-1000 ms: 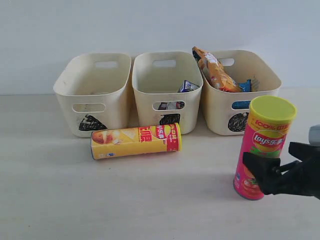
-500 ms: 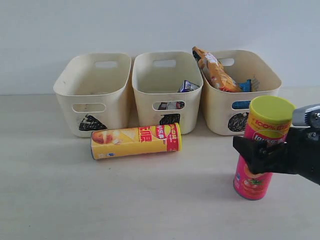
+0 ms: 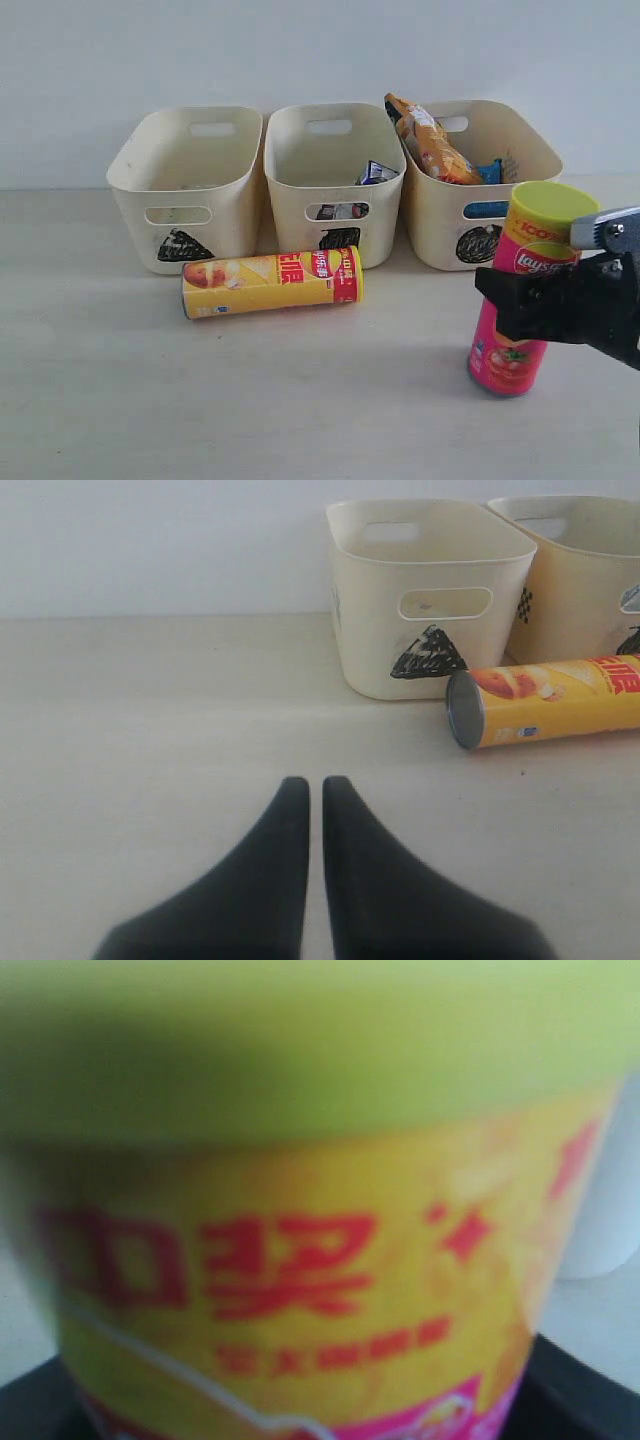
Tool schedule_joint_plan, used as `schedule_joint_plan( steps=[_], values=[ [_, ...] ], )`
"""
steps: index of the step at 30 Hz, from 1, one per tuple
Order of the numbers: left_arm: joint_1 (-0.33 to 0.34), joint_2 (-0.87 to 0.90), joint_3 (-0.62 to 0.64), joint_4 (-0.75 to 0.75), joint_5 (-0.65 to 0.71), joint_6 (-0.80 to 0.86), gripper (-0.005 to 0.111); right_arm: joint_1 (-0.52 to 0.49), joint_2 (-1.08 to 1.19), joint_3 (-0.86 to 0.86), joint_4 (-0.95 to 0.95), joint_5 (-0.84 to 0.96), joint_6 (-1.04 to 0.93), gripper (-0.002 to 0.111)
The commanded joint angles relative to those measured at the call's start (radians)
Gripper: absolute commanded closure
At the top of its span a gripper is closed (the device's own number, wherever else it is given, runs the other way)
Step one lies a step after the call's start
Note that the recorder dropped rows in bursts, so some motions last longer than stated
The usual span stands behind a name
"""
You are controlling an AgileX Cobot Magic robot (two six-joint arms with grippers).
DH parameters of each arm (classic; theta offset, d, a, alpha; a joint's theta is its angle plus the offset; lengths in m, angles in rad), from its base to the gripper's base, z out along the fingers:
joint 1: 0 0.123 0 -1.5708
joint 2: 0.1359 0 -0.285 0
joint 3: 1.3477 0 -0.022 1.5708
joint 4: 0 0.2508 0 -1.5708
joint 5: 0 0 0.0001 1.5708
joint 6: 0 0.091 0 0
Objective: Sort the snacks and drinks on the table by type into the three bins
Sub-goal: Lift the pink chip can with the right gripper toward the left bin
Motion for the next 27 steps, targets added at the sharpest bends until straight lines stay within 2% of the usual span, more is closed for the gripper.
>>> schedule_joint_plan(
  steps=[1,4,10,16,18,21,27],
  values=[
    [0.003,-0.003,0.003,-0.001,-0.001,0.008,0.102,0.001,-0.004,-0.002,-0.007,0.012,0.016,0.109],
    [0.003,-0.003,0.003,-0.001,-0.001,0.008,0.102,0.001,-0.046,-0.002,-0.033,0.026,0.074,0.109],
    [0.003,-0.003,0.003,-0.001,-0.001,0.008,0.102,0.001,-0.218,-0.002,-0.093,0.162,0.175,0.109],
    [0.003,-0.003,0.003,-0.001,-0.001,0.008,0.102,0.018,-0.324,-0.098,-0.338,0.160,0.539,0.109],
    [0.003,-0.003,0.003,-0.001,-0.001,0.008,0.102,0.094,-0.324,-0.181,-0.385,0.198,0.610,0.109],
    [0.003,-0.003,0.003,-0.001,-0.001,0.008,0.102,0.237,-0.324,-0.333,-0.380,0.354,0.648,0.109],
    [0.003,-0.003,0.003,-0.001,-0.001,0.008,0.102,0.389,-0.305,-0.524,-0.370,0.592,0.650,0.109]
  ],
)
